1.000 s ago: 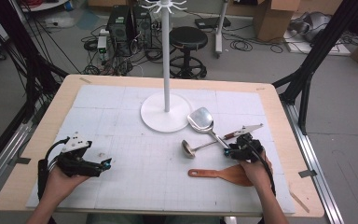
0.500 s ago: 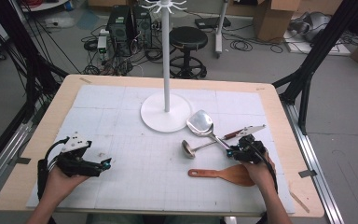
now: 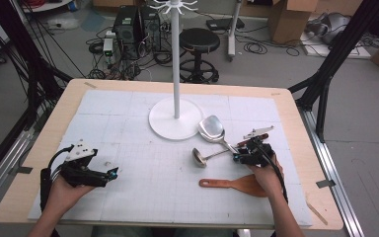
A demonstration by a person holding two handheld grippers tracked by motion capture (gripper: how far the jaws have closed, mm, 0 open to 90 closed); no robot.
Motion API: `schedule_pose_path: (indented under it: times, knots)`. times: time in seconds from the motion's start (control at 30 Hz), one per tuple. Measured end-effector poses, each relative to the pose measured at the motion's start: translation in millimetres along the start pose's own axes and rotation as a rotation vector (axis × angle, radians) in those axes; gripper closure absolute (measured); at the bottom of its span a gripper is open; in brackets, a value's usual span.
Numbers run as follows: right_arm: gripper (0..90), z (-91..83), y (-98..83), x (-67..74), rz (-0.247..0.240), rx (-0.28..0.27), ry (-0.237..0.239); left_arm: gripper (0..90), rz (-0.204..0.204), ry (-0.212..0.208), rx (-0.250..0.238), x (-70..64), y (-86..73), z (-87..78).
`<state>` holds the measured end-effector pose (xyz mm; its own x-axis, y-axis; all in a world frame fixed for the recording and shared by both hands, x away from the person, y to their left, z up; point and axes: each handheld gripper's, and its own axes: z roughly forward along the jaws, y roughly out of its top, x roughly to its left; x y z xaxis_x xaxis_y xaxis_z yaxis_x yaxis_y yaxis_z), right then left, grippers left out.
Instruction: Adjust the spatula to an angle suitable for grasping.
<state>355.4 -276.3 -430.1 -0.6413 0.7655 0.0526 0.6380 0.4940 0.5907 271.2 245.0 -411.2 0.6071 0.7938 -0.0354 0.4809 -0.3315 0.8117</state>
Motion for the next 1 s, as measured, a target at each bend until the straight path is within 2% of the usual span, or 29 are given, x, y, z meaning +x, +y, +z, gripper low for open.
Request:
schedule_pose_path:
  times: [0.1,0.17,0.7,1.0]
  knots:
    - [66.8,2.6,0.7,0.1,0.007,0.001,-0.004,1.7,0.0,-0.001,0.001,0.1,0.1,0.1]
    - [73.3,2.9,0.5,-1.3,0.009,-0.008,0.004,1.7,-0.001,-0.002,0.0,0.3,0.1,0.0]
    - [74.4,-0.5,-3.0,2.8,-0.021,-0.02,-0.007,1.7,0.0,0.0,-0.003,0.5,0.4,-1.0]
    - [74.5,-8.2,-4.8,5.5,-0.03,-0.075,0.009,1.7,-0.001,0.001,-0.006,0.8,0.4,-1.3]
